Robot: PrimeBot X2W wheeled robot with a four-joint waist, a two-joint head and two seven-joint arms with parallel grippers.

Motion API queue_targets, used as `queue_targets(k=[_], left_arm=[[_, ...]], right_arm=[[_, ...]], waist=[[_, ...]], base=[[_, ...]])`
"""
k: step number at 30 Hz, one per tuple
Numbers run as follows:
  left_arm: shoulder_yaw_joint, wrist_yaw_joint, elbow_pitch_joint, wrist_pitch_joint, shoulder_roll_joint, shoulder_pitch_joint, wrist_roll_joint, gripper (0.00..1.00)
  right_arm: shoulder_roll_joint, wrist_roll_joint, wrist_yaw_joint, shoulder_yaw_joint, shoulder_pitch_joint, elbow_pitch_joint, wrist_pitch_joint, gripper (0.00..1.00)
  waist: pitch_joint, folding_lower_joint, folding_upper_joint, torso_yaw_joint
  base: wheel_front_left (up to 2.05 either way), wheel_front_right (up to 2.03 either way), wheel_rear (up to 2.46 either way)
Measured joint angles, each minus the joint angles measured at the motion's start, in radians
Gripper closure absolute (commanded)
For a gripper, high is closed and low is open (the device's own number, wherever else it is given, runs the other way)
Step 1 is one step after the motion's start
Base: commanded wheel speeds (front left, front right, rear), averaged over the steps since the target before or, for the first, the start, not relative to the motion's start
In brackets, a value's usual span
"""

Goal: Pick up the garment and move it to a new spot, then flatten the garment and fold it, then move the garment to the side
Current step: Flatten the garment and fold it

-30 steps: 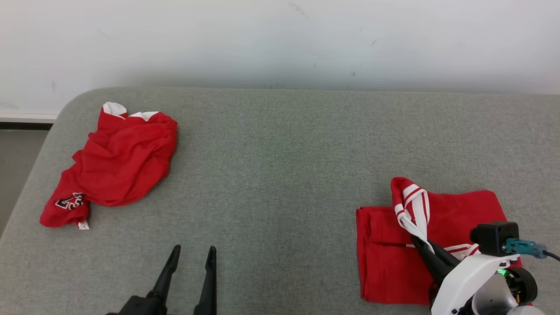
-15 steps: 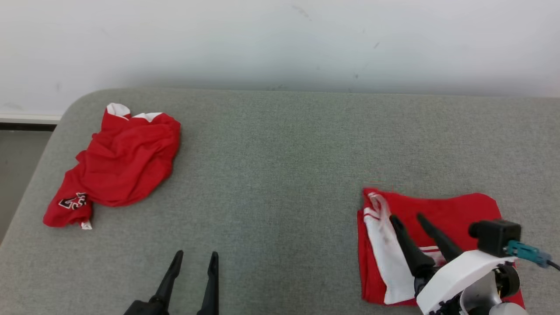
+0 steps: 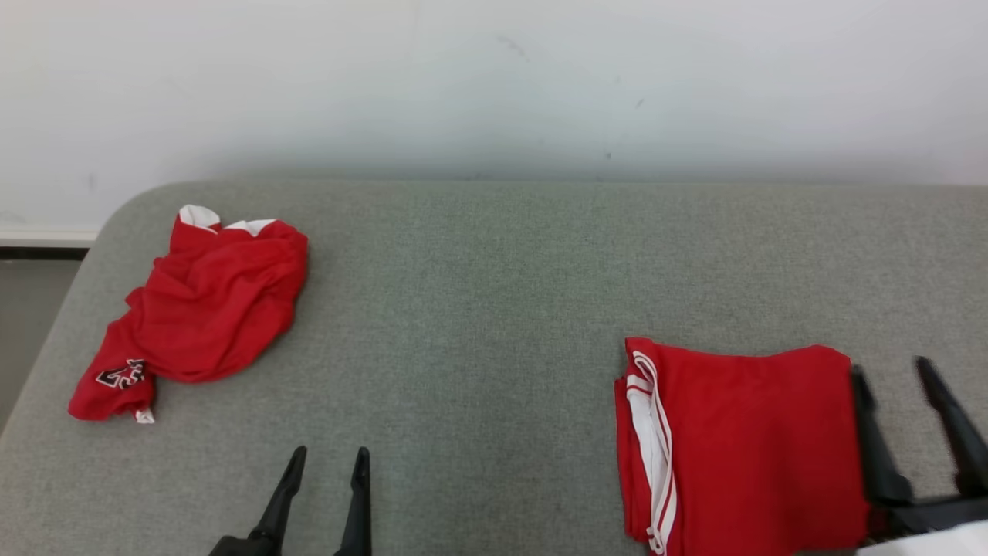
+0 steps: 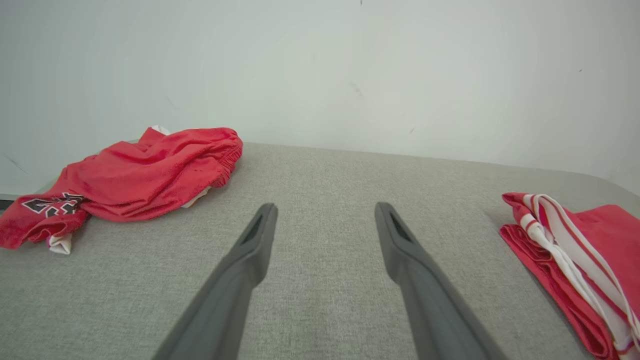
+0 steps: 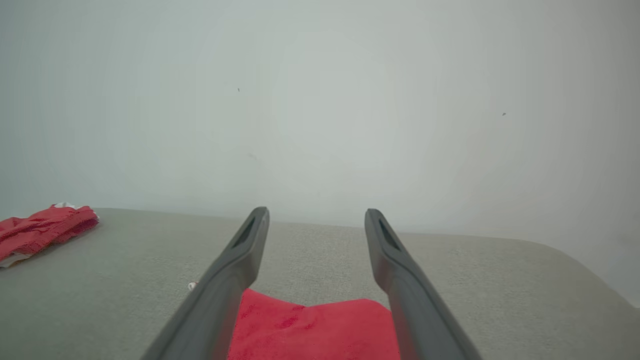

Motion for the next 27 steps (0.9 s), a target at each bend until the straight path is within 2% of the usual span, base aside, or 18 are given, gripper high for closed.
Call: queue_targets(k=[1, 3, 5, 10, 21, 27], left_arm=[[0.003, 0.000, -0.001, 0.000, 0.000, 0.002, 0.001, 0.00], [0.008, -0.001, -0.004, 0.000, 0.000, 0.009, 0.008, 0.00], [0.012, -0.003, -0.006, 0.000, 0.000, 0.014, 0.010, 0.00], [0.036, 0.000, -0.010, 0.000, 0.000, 0.050, 0.013, 0.00], [0.068, -0.006, -0.017, 0.000, 0.000, 0.109, 0.013, 0.00], [0.072, -0.018, -0.014, 0.000, 0.000, 0.116, 0.016, 0.00]], right_arm=[[-0.022, -0.050, 0.000, -0.013, 0.010, 0.009, -0.042, 0.00], [-0.019, -0.076, 0.000, -0.057, 0.030, 0.044, -0.105, 0.00], [-0.040, -0.173, 0.000, -0.077, 0.059, 0.074, -0.151, 0.00], [-0.034, -0.294, 0.000, -0.148, 0.101, 0.122, -0.173, 0.00], [0.025, -0.314, 0.000, -0.183, 0.166, 0.181, -0.174, 0.00], [0.037, -0.315, 0.000, -0.183, 0.181, 0.198, -0.174, 0.00]], waist=[[-0.004, 0.0000, 0.0000, -0.001], [-0.014, 0.0000, 0.0001, -0.002], [-0.027, 0.0000, 0.0000, -0.002], [-0.072, 0.0000, 0.0001, 0.002], [-0.143, -0.0001, 0.0000, -0.009], [-0.154, 0.0000, 0.0000, -0.024]], base=[[0.00, 0.00, 0.00], [0.00, 0.00, 0.00], [0.00, 0.00, 0.00], [0.00, 0.00, 0.00], [0.00, 0.00, 0.00], [0.00, 0.00, 0.00]])
